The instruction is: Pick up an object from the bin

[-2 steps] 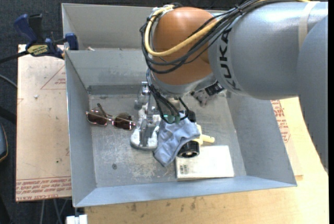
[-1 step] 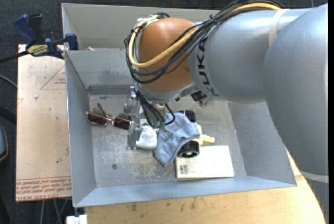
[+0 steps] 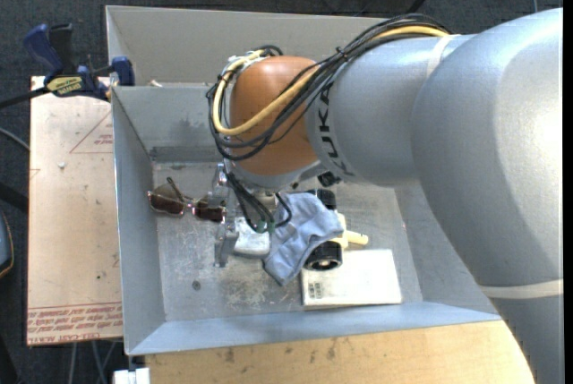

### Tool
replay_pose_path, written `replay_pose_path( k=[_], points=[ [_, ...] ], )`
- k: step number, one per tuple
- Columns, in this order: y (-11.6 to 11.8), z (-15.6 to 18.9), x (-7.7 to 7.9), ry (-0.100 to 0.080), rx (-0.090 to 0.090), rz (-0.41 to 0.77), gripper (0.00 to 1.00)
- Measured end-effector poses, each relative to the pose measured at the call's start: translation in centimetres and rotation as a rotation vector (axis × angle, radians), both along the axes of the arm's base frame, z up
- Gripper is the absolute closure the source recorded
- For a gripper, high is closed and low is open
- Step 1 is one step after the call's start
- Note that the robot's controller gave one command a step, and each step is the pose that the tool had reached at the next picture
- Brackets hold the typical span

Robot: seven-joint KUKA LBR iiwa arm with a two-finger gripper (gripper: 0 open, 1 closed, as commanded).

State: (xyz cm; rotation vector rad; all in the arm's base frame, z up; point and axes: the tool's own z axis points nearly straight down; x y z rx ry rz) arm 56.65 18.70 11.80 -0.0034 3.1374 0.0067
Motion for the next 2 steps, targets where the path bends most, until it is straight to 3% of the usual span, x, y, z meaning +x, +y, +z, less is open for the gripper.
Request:
replay_pose_path(
  k=[1, 2],
  points=[
    [-0.89, -3.92, 3.86, -0.011, 0.004, -0.009, 1.0],
    [-0.89, -3.92, 3.86, -0.011, 0.004, -0.009, 1.0]
  ],
)
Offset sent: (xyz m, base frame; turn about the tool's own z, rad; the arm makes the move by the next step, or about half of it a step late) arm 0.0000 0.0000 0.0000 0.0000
